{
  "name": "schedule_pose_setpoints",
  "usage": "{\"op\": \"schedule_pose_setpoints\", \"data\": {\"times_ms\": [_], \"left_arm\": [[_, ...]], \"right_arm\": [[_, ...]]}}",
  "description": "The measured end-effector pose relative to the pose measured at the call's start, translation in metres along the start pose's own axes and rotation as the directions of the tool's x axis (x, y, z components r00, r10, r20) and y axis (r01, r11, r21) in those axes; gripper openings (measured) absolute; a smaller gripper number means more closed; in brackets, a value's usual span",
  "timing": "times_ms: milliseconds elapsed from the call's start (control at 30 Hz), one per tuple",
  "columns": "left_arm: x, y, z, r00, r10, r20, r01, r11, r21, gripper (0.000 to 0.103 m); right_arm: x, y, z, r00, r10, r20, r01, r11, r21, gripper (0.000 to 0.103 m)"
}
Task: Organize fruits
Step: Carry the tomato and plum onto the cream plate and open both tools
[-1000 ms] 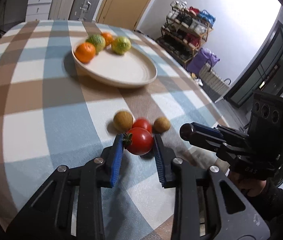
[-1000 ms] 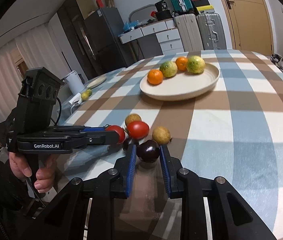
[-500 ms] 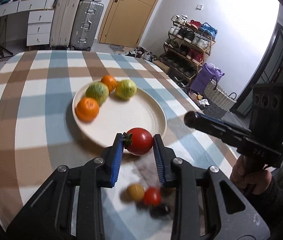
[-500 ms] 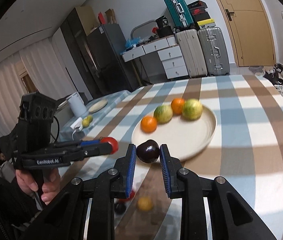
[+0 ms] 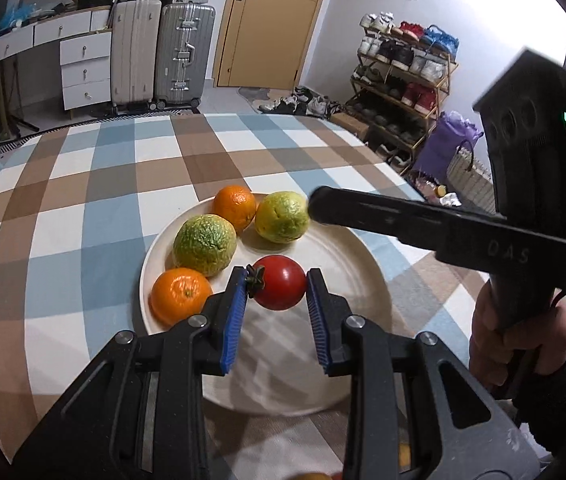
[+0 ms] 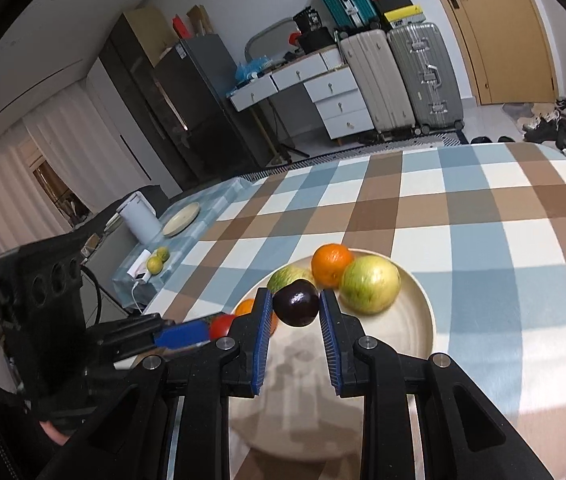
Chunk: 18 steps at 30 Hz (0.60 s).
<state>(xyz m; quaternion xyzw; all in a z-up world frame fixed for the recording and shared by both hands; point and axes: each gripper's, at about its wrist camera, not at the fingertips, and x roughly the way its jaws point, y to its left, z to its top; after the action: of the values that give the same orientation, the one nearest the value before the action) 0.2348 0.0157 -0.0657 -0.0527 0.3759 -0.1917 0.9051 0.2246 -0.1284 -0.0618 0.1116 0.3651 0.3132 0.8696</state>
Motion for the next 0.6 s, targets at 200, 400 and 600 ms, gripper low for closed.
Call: {"op": "schedule_pose_setpoints", "data": {"times_ms": [200,400,600], "left_arm": [[0.024,0.006,0.002,0.999,0.017,-0.035,-0.017,1.000,0.014,0.027],[0.036,0.016,0.001,0.999,0.012,-0.051,-0.013,1.000,-0.005,0.027],[0.043,0.020,-0.001,0.998,0.028,-0.060,-0.028,1.000,-0.011,0.027]], "right_arm": [[0.032,0.002,0.009,0.997,-0.026,-0.075,0.022,0.998,-0.060,0.025],[0.053,0.000,0.011,0.992,-0.047,-0.116,0.037,0.996,-0.086,0.025],[0.060,-0.004,0.012,0.990,-0.065,-0.125,0.057,0.996,-0.065,0.025]]}}
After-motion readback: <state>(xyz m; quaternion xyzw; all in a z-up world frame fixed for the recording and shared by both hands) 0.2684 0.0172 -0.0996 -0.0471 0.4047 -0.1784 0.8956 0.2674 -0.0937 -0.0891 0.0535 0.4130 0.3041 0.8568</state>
